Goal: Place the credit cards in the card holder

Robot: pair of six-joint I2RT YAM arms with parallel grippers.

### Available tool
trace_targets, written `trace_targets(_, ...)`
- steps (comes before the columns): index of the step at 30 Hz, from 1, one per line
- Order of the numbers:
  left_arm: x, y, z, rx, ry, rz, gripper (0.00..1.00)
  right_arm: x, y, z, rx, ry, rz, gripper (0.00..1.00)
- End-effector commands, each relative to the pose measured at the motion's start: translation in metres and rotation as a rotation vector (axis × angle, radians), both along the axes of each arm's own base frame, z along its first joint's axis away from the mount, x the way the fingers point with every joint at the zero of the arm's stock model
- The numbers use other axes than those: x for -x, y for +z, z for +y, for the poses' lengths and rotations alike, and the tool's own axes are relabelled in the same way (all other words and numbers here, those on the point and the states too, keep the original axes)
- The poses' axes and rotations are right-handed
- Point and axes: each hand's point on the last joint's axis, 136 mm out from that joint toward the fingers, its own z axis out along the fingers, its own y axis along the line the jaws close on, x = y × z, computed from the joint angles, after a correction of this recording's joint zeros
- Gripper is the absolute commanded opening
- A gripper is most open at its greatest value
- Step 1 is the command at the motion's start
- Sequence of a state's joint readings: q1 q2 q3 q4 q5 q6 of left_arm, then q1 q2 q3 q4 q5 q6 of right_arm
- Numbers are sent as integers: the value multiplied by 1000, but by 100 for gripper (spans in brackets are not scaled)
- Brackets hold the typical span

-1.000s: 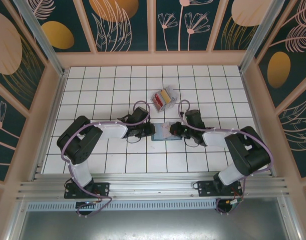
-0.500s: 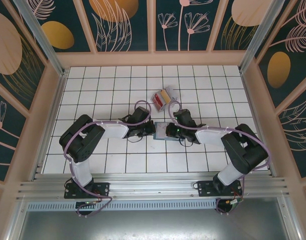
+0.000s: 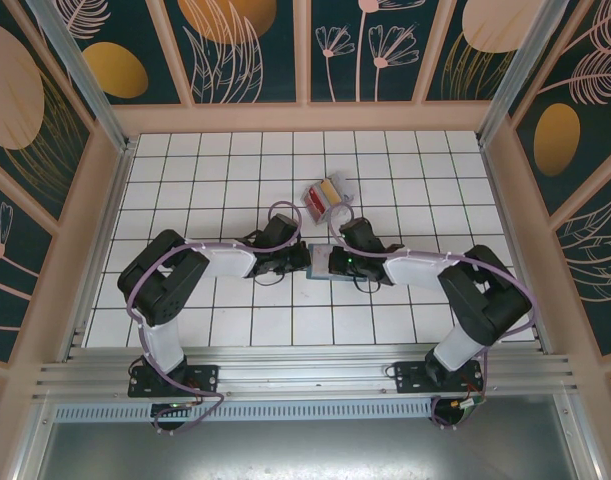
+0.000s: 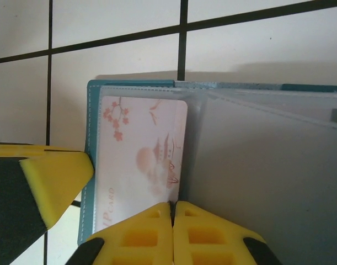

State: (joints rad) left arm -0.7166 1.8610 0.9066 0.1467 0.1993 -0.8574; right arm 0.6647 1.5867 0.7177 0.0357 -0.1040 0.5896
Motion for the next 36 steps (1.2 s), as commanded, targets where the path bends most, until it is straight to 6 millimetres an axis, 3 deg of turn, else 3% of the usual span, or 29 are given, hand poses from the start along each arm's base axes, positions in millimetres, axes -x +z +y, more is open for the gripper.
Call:
trace_targets(1, 36, -46, 37, -195, 13, 133, 10, -2, 27, -2, 9, 25, -41, 15)
trace_targets(9, 19, 10, 25, -146, 13, 48, 19, -4, 40, -34, 18, -17, -26, 24)
trace_targets(11, 14, 21, 26, -156, 13, 27, 27, -1, 42, -40, 7, -26, -11, 25)
trace_targets(14, 0, 44, 17, -156, 1, -23, 34, 11, 43, -41, -18, -13, 13, 25)
trace_targets(17, -11, 52, 11, -174, -14, -58, 34, 29, 41, -38, -52, 33, 61, 24)
trace_targets(21, -31, 44, -4, -221, -63, -81, 34, 53, 36, -39, -96, 58, 118, 23)
trace_targets(26, -45, 17, -11, -298, -116, -73, 32, 71, 19, -44, -110, 48, 166, 23)
trace_targets(31, -36, -9, -8, -325, -144, -29, 32, 69, -4, -48, -103, -16, 208, 23)
trace_targets(36, -15, -14, 0, -271, -131, 17, 30, 47, -15, -63, -94, -103, 185, 23)
